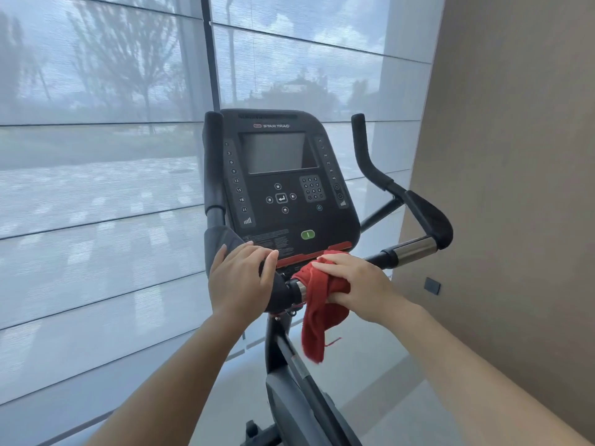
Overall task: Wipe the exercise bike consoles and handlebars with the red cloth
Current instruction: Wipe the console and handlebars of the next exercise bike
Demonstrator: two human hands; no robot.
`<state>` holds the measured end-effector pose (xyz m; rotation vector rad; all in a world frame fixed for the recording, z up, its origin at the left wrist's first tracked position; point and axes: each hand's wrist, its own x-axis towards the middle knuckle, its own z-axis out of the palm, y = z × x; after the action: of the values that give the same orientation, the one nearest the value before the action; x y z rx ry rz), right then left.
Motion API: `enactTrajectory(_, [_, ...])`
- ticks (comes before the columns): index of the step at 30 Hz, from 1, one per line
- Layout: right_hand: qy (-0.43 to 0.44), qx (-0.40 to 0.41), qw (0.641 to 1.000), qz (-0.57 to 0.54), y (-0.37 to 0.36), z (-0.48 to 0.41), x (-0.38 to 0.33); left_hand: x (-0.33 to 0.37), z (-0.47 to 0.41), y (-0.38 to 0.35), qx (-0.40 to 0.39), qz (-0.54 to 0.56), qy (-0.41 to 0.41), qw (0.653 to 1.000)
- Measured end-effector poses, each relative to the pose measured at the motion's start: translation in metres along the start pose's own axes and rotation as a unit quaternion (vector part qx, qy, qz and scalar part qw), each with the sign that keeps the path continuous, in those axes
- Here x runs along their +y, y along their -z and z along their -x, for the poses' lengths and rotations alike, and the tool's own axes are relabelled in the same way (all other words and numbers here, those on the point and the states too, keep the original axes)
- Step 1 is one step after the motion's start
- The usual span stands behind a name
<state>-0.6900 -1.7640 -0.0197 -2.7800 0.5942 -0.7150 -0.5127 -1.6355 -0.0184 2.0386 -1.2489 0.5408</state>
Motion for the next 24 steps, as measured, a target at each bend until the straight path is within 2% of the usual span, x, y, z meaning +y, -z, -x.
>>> enactTrajectory(6, [-0.027, -0.025, 0.999, -0.022, 0.020, -0.004, 0.021, 0.003, -0.006, 0.005, -0.036, 0.023, 0.009, 0.999])
enactTrajectory(14, [-0.054, -0.056, 0.995, 0.055, 0.040, -0.001, 0.072, 0.023, -0.007, 0.010, -0.062, 0.086, 0.016, 0.994])
enactTrajectory(17, [-0.039, -0.046, 0.997, 0.047, 0.040, -0.003, 0.082, 0.039, -0.004, 0.006, -0.066, 0.122, 0.011, 0.990])
enactTrajectory(21, [0.009, 0.006, 0.999, 0.036, 0.031, 0.002, 0.085, 0.075, -0.002, -0.014, -0.082, 0.127, 0.001, 0.989])
enactTrajectory(24, [0.053, -0.011, 0.998, 0.035, 0.035, 0.003, 0.098, 0.116, -0.002, -0.036, -0.102, 0.128, -0.004, 0.987])
